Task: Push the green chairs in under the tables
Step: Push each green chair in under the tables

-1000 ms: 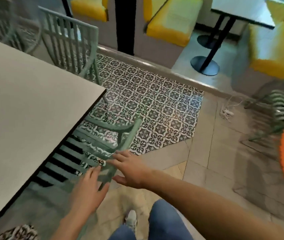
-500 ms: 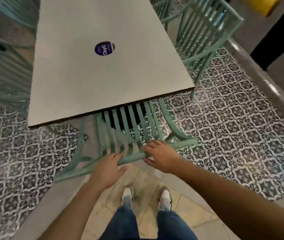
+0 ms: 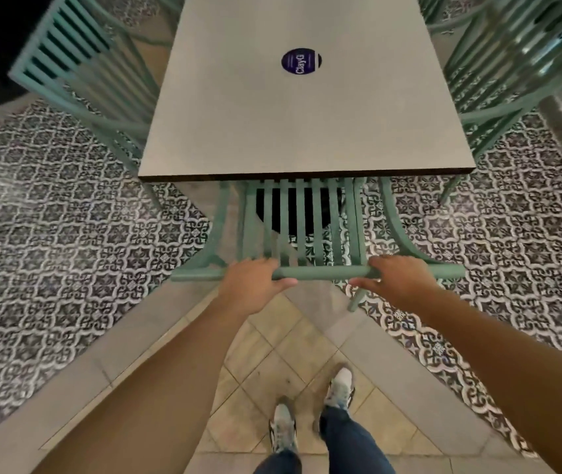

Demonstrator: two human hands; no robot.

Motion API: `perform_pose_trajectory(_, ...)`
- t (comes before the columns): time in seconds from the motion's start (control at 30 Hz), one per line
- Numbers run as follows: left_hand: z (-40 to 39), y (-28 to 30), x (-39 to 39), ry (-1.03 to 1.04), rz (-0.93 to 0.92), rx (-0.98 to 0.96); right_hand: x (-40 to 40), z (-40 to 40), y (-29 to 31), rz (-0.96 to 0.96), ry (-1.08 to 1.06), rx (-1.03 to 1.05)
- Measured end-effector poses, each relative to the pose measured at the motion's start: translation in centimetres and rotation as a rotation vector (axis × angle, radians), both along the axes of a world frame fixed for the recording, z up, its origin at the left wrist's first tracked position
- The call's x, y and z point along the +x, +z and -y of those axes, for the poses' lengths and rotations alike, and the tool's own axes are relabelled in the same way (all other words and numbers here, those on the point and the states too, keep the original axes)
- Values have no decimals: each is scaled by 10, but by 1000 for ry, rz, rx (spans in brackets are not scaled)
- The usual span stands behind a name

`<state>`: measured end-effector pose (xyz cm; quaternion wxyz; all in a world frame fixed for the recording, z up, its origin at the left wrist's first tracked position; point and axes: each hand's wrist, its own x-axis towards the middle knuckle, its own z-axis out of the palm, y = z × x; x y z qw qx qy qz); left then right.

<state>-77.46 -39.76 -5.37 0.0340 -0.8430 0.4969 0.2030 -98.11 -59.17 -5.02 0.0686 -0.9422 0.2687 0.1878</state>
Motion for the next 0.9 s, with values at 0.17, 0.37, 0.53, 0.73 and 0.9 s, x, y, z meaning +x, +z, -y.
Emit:
perform_pose_trajectory(0.17,1,-1,-1,-21,17,-2,3,-1,3,-54,-1,6)
perform_pose_trajectory(0.37,9,13,-1,-40,-41,68,1,2,2,-3,1,37)
perform_pose_trajectory(0.53,-9,20,-20,-22,-81,137,-18,-17,-3,-2,-6,69)
perform_pose_trajectory(0.73,-42,12,-45,-6,-125,107,-50,-48,-11,-9,-2,57)
perform_pose_trajectory(0.9,-73,-1,-65,-28,-71,72,-76,-77,-4,-77,14,44)
